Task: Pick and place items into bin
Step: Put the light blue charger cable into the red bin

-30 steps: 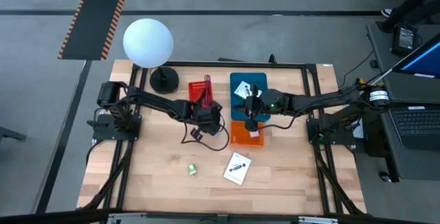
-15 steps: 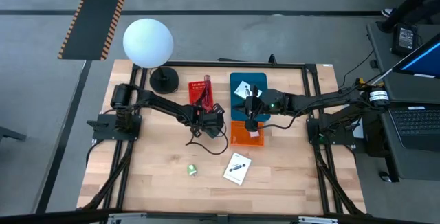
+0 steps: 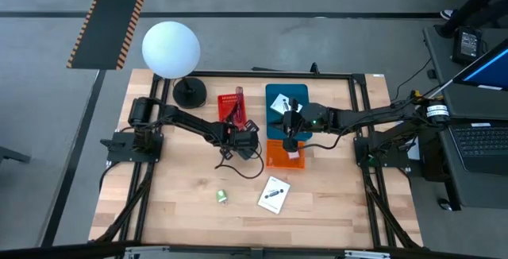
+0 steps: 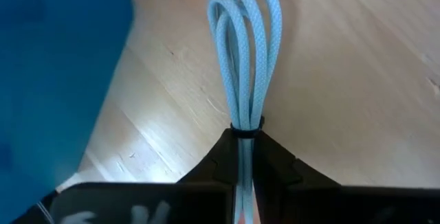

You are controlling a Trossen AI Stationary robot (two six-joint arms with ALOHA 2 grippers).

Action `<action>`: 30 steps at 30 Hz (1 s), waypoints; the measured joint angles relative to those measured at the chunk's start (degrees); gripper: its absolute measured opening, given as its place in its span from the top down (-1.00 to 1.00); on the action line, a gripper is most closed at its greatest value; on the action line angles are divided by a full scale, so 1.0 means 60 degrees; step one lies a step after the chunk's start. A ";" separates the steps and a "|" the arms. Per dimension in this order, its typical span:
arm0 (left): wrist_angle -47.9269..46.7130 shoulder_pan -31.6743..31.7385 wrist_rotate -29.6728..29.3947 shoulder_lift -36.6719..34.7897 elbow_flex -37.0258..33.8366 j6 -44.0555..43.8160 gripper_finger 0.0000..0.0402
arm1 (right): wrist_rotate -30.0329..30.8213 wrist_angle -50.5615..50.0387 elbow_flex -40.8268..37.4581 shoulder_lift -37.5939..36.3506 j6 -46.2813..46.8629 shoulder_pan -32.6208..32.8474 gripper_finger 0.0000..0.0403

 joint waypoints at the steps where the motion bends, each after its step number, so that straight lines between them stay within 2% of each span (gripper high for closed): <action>1: -0.0004 -0.0016 -0.0007 -0.0037 0.0000 -0.0169 0.92 | 0.0000 -0.0001 0.0000 0.0000 0.0000 -0.0001 0.95; 4: -0.0081 -0.0040 0.0267 -0.0219 -0.0033 -0.0606 0.91 | 0.0000 -0.0018 0.0000 0.0000 0.0000 -0.0001 0.95; 12: -0.0350 -0.0074 0.2114 -0.1375 -0.0051 -0.1421 0.92 | 0.0000 -0.0168 0.0000 0.0000 -0.0004 -0.0001 0.95; 20: -0.0644 -0.0082 0.2238 -0.2465 -0.0130 -0.2283 0.92 | 0.0000 -0.0197 0.0000 0.0000 -0.0002 -0.0001 0.95; 26: -0.0561 0.0006 0.2401 -0.3561 -0.0852 -0.2843 0.92 | 0.0000 -0.0414 0.0000 0.0000 -0.0001 -0.0001 0.95; 30: 0.0314 0.0058 0.2635 -0.4434 -0.1636 -0.3002 0.92 | 0.0000 -0.0412 0.0001 0.0002 0.0000 -0.0001 0.95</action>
